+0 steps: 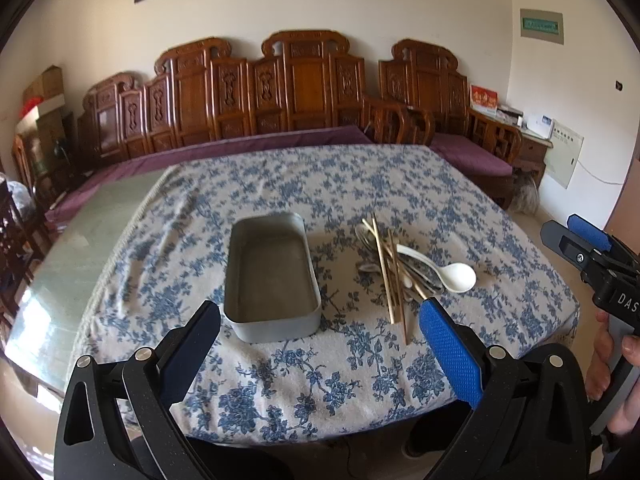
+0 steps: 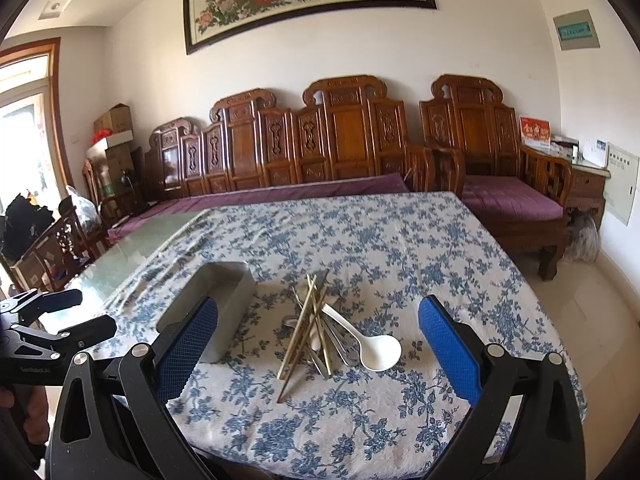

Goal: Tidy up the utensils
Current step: 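Reach the right tool into the utensil pile and grasp the white ceramic spoon, then grasp a wooden chopstick with the left tool while the right tool lifts the spoon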

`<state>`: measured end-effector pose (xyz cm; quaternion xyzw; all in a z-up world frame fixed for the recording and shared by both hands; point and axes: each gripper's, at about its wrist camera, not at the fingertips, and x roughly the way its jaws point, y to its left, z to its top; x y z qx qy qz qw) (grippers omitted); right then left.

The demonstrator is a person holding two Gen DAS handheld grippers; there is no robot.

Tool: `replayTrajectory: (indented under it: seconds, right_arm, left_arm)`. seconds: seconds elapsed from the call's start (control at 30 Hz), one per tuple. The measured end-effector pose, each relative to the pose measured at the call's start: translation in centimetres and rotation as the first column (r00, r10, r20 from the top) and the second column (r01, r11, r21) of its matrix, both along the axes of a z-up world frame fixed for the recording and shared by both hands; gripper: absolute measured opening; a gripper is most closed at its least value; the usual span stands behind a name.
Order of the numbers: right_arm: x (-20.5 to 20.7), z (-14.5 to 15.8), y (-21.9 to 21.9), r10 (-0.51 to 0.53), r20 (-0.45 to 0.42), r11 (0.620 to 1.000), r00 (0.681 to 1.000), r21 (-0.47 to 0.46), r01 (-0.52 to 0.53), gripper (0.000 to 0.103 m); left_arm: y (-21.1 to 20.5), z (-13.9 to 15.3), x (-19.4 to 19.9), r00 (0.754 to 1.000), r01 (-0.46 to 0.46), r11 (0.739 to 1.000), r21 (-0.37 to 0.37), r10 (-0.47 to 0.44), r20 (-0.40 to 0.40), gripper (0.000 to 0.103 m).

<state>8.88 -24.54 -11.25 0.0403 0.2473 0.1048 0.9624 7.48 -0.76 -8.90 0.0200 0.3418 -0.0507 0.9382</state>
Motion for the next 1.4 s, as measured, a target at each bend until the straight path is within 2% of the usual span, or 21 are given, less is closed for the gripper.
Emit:
replayTrajectory:
  seconds: [0.57, 0.67, 0.73, 0.9, 1.0, 1.13, 1.23, 1.4]
  right_arm:
    - [8.0, -7.2, -1.2, -0.007, -0.121, 0.999, 0.993, -0.048, 0.001, 0.1]
    - [8.9, -8.6, -1.4, 0.008, -0.149, 0.999, 0.989, -0.044, -0.015, 0.093]
    - [9.4, -9.7, -1.5, 0.017, -0.169, 0.999, 0.985, -0.043, -0.025, 0.084]
    - [10.8, -12.1, -1.8, 0.023, -0.214, 0.998, 0.977, -0.046, -0.033, 0.077]
    - [11.8, -12.5, -2.1, 0.027, -0.217, 0.998, 0.976, -0.056, -0.04, 0.075]
    - [14.0, -12.4, -3.0, 0.049, -0.21, 0.998, 0.977, -0.04, -0.058, 0.069]
    - [15.8, -12.5, -3.5, 0.058, -0.214, 0.996, 0.975, -0.054, -0.071, 0.063]
    - [18.1, -13.7, -3.7, 0.084, -0.256, 0.992, 0.963, -0.071, -0.105, 0.062]
  left_arm:
    - [-1.3, -6.3, 6.7, 0.987, 0.092, 0.996, -0.007, -0.092, -0.134, 0.096]
    - [-2.0, -7.0, 7.7, 0.98, 0.124, 0.992, -0.022, -0.126, -0.155, 0.096]
    - [-2.4, -7.3, 8.1, 0.977, 0.139, 0.99, -0.037, -0.143, -0.158, 0.096]
    - [-3.8, -8.7, 9.5, 0.963, 0.179, 0.982, -0.06, -0.187, -0.194, 0.08]
    - [-4.7, -10.0, 10.3, 0.947, 0.198, 0.976, -0.094, -0.215, -0.237, 0.062]
    - [-6.0, -11.7, 11.4, 0.932, 0.215, 0.972, -0.097, -0.234, -0.277, 0.047]
    - [-6.8, -12.9, 12.2, 0.924, 0.219, 0.972, -0.088, -0.235, -0.301, 0.041]
    - [-7.6, -14.9, 13.3, 0.909, 0.216, 0.973, -0.086, -0.232, -0.346, 0.033]
